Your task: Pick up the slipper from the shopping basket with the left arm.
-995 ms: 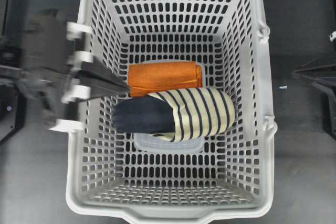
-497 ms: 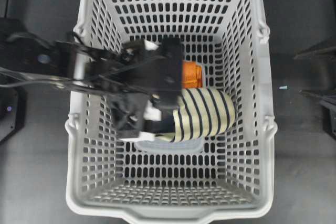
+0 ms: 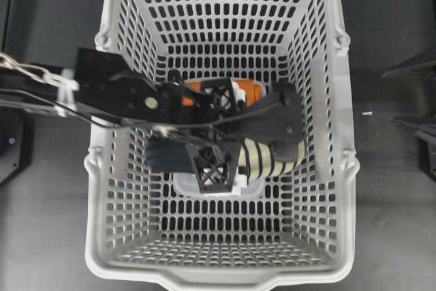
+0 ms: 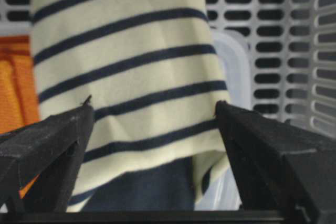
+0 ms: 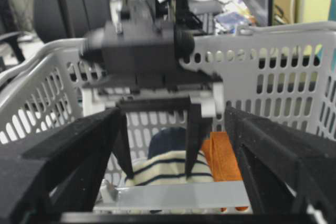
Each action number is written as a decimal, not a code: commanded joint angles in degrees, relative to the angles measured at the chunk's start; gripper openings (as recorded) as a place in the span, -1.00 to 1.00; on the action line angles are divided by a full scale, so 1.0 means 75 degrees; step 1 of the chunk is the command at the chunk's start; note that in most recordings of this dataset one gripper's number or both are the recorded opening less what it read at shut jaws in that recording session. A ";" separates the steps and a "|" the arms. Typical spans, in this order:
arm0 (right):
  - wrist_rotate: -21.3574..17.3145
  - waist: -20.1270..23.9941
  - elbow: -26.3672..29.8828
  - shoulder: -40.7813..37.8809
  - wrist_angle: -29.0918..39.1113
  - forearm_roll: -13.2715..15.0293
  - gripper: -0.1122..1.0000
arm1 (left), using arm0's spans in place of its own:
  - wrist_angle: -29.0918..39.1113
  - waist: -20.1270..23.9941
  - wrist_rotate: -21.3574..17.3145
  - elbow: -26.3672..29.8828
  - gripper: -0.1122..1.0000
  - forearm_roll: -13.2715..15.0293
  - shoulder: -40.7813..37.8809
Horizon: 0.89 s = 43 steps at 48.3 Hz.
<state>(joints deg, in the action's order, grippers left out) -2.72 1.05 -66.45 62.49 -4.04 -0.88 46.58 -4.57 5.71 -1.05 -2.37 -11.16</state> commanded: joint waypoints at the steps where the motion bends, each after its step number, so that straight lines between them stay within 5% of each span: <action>1: 0.0012 0.0047 0.0105 -0.0035 -0.0035 -0.0023 0.58 | -0.0023 0.0047 -0.0035 0.0117 0.83 -0.0023 -0.0070; 17: 0.0000 0.0070 -0.0035 -0.0035 -0.0047 -0.0023 0.58 | -0.0023 0.0082 -0.0129 0.0070 0.71 -0.0023 -0.0293; 33: -0.0023 0.0070 -0.0070 -0.0035 -0.0047 -0.0023 0.57 | 0.0070 -0.0047 -0.0152 0.0223 -0.75 -0.0035 -0.0199; 43: -0.0035 0.0070 -0.0070 -0.0035 -0.0035 -0.0023 0.57 | 0.0914 -0.0152 -0.0469 0.0914 -0.78 -0.0023 0.0012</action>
<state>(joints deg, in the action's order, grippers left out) -2.90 1.49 -67.50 62.58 -4.04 -0.97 50.71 -5.10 3.34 2.29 -2.37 -13.36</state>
